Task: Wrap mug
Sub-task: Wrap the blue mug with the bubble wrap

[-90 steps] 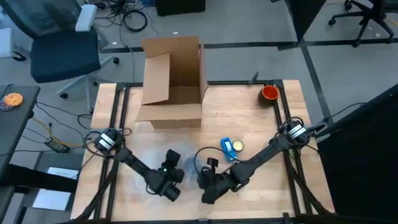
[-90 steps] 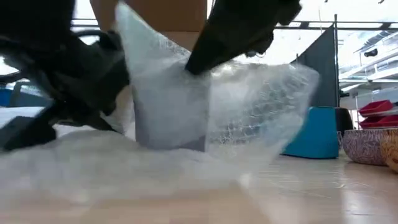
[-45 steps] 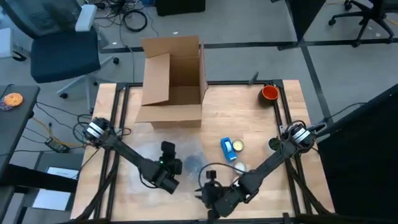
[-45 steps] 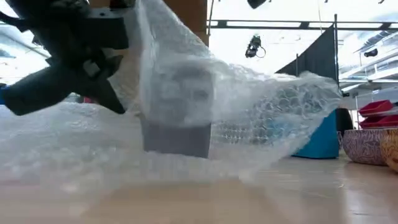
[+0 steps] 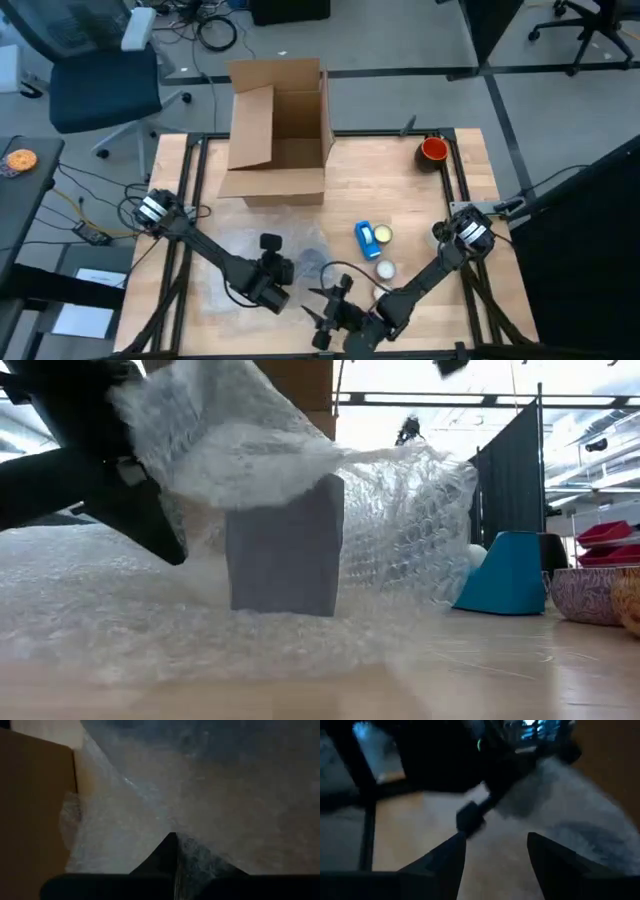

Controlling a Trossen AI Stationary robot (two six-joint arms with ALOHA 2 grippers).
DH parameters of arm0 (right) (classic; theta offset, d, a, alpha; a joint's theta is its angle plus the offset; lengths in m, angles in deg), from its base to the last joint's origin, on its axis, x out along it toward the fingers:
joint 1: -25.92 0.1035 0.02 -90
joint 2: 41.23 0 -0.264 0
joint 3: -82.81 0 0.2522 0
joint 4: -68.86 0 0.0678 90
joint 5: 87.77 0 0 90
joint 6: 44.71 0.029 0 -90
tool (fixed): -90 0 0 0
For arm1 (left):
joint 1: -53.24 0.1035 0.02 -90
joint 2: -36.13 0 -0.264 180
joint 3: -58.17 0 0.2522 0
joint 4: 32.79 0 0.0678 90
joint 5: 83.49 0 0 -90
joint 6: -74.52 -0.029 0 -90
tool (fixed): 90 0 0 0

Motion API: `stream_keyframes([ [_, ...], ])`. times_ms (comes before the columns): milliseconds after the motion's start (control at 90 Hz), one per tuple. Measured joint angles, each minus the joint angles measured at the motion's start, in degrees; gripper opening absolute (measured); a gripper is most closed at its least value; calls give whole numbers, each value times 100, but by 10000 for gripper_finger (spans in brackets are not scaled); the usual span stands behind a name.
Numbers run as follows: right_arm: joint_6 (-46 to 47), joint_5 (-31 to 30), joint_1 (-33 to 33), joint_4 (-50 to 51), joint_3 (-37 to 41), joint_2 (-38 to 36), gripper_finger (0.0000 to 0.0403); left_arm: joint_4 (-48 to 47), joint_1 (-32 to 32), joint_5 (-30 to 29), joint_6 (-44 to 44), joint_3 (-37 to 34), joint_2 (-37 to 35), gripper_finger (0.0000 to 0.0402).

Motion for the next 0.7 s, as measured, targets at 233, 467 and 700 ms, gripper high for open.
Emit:
stream_keyframes([
  [233, 64, 105, 132, 9, -342, -12, 187, 57, -4, 2, -133, 0, 0, 0],
  [467, 505, 669, 224, 71, -401, -8, 187, 58, -4, 4, -125, 2, 0, 0],
  [700, 414, 1353, 277, 347, -1331, 802, 187, 70, -4, 7, -109, 2, 0, 0],
])
